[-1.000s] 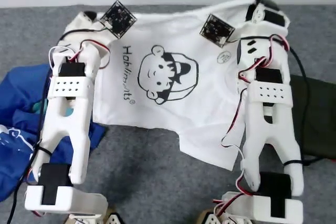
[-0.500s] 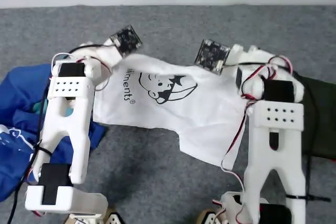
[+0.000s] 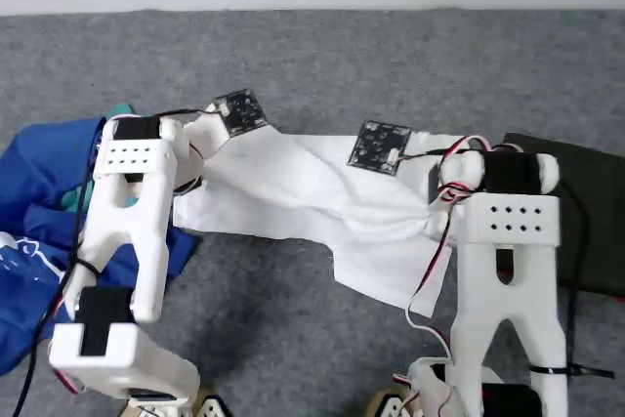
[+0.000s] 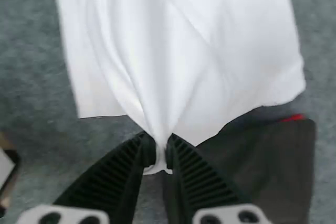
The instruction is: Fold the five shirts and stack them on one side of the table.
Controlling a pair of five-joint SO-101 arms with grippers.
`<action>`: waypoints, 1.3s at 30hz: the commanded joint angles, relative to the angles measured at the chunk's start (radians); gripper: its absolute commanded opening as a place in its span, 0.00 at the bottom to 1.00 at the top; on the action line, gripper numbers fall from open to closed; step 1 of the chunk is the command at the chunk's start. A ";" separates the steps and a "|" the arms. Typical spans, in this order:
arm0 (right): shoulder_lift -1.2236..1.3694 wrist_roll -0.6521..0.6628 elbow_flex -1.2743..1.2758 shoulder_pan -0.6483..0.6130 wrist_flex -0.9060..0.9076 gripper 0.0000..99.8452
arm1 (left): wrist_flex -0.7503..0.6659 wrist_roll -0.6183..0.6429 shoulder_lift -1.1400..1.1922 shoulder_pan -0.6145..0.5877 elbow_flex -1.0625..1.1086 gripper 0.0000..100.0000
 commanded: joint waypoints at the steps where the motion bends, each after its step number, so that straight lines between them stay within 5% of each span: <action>1: -0.041 -0.025 -0.018 -0.028 0.074 0.04 | 0.034 -0.017 0.012 -0.025 -0.016 0.02; 21: -0.050 -0.135 0.094 -0.036 0.035 0.18 | 0.281 -0.012 -0.166 -0.054 -0.097 0.11; 26: -0.022 -0.196 0.103 -0.027 -0.208 0.17 | 0.086 0.169 -0.175 -0.054 -0.096 0.11; 32: 0.255 -0.315 0.086 -0.031 -0.611 0.01 | -0.118 0.391 -0.043 -0.020 -0.101 0.05; 39: 0.690 -0.407 -0.175 -0.007 -0.673 0.01 | -0.123 0.456 0.238 -0.009 -0.246 0.02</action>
